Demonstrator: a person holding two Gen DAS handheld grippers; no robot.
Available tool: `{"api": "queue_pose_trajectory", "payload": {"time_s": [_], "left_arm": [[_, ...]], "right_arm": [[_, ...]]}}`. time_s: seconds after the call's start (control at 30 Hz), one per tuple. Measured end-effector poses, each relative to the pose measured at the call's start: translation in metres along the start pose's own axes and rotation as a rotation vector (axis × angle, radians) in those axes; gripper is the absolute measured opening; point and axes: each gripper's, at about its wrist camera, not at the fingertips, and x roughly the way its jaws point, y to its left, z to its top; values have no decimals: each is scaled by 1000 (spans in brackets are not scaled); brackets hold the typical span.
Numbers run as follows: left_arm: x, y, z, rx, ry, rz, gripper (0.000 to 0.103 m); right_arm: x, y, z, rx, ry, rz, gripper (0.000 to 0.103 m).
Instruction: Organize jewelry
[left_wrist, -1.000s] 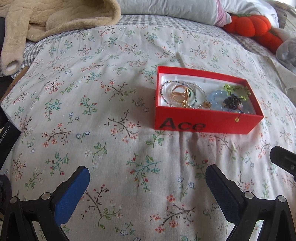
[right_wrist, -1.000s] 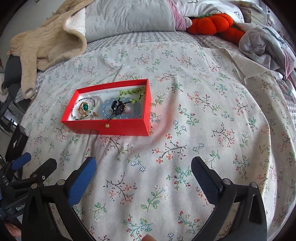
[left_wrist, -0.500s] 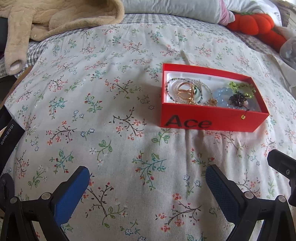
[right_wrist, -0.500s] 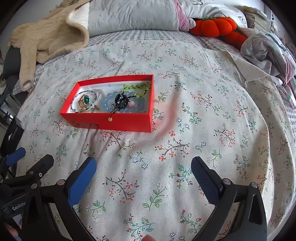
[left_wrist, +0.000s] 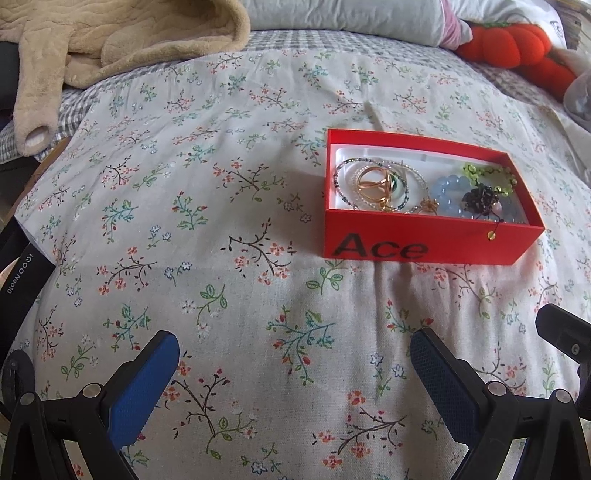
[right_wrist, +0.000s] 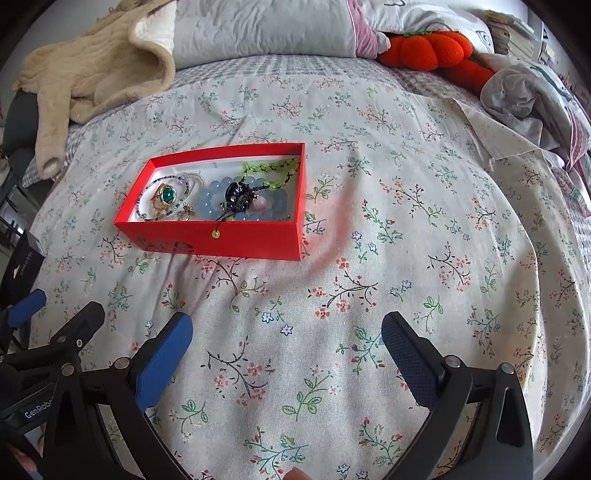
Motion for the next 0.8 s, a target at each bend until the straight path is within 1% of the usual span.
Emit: {"api": "queue_pose_trajectory", "payload": {"time_s": [0.57, 0.8], "left_arm": [[-1, 0, -1, 4, -3, 9, 103], [0, 1, -4, 12, -2, 25, 103]], "right_arm": [[3, 5, -3, -15, 8, -9, 103], [1, 10, -6, -33, 1, -22, 103]]}}
